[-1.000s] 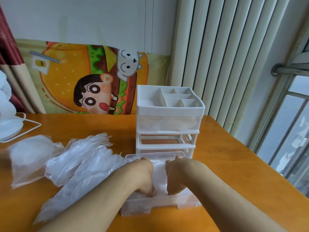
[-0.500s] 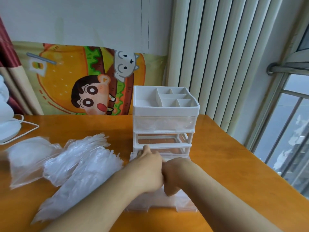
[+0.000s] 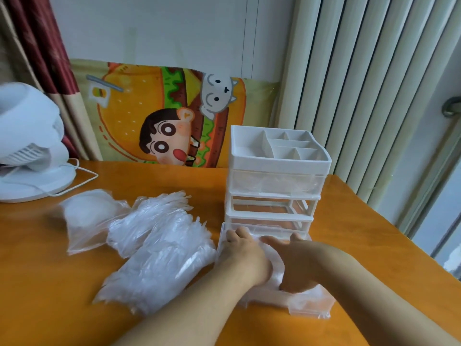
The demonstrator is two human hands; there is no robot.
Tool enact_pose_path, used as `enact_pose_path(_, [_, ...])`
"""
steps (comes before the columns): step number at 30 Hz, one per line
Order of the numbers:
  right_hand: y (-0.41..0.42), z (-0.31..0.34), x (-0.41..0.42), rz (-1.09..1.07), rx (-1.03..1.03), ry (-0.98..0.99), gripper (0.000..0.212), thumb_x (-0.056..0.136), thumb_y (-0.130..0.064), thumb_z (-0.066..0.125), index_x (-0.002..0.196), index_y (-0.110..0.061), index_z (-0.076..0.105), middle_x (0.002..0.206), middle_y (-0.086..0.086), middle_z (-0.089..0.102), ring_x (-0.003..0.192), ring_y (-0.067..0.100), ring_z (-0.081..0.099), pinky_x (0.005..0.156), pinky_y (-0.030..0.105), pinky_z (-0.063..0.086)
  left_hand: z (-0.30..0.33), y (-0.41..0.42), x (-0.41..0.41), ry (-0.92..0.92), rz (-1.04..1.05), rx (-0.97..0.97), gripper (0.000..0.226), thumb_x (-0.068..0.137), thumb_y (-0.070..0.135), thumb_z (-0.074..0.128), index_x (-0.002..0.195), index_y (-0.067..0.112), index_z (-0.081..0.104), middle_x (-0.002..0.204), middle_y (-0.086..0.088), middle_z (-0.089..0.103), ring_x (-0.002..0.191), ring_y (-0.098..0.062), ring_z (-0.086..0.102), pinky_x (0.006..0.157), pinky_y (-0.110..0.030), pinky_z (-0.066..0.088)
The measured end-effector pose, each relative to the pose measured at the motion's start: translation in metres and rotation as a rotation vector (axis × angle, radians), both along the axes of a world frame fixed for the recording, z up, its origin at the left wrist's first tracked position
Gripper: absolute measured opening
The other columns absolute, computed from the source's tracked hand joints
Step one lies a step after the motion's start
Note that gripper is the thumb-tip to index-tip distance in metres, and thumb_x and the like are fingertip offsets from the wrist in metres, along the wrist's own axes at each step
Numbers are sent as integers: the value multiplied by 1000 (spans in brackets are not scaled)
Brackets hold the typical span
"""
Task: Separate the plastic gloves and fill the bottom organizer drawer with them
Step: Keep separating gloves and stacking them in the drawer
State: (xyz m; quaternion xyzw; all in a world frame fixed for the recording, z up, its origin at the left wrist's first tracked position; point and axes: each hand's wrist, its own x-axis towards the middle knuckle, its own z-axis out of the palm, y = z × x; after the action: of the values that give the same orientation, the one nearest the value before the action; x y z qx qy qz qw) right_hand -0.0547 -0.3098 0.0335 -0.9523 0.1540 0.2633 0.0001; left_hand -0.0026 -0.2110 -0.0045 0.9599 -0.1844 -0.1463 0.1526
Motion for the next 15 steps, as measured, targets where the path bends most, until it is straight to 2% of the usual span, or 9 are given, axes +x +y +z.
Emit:
enact_pose_path(2, [0,2,-3,10,-1,-22,116,93,-37,74,160,-52,-20,172,13,18,102,22,67,77,28,56,10,8,-1,58,-49,-16,83,94,7,57,160,7,7,161,-21,20,140,-35,39,109,-38,47])
enact_pose_path(4, [1,8,-9,9,28,-64,115,94,-43,74,162,-47,-19,173,5,24,131,26,60,95,32,57,27,23,-3,91,-102,-98,85,97,8,52,164,15,0,167,-16,18,140,-35,42,104,-39,49])
enact_pose_path(5, [2,13,-13,17,49,-100,110,96,-43,73,165,-45,-13,173,-1,25,142,25,52,105,33,53,34,32,-5,69,-140,-158,81,99,9,51,164,19,4,167,-11,22,137,-32,47,101,-38,51])
enact_pose_path(7, [5,20,-22,15,62,-200,91,100,-41,69,168,-41,8,172,-11,28,154,18,37,119,34,40,41,53,-10,-48,-213,-336,64,101,14,51,159,27,26,161,2,35,135,-23,50,103,-35,53])
enact_pose_path(9, [12,20,-30,-11,48,-344,66,103,-35,66,162,-37,34,164,-12,43,147,16,47,116,31,44,43,80,-11,-218,-231,-521,46,102,14,52,143,34,44,145,17,45,130,-9,50,106,-32,51])
enact_pose_path(11, [19,13,-29,-33,16,-555,36,103,-22,61,138,-34,59,138,-6,67,118,16,67,97,30,58,41,110,-1,-404,-197,-620,32,100,12,52,123,35,52,120,23,49,111,0,54,95,-24,54])
enact_pose_path(12, [21,9,-26,-50,4,-663,28,101,-14,58,121,-32,66,121,-5,73,101,15,70,87,33,62,39,124,6,-459,-162,-633,27,99,12,53,113,35,53,111,22,51,101,2,55,88,-21,54])
enact_pose_path(13, [24,8,-22,-75,11,-771,29,98,-6,55,109,-30,68,107,-6,75,91,13,70,80,34,64,36,137,12,-482,-121,-638,23,98,14,55,105,36,53,103,21,53,92,2,57,80,-20,55])
enact_pose_path(15, [34,5,-11,-103,58,-906,35,93,-1,50,104,-29,67,96,-9,72,85,10,67,75,32,62,25,156,22,-401,-69,-598,17,97,25,63,95,38,52,92,19,57,81,-1,59,72,-20,56])
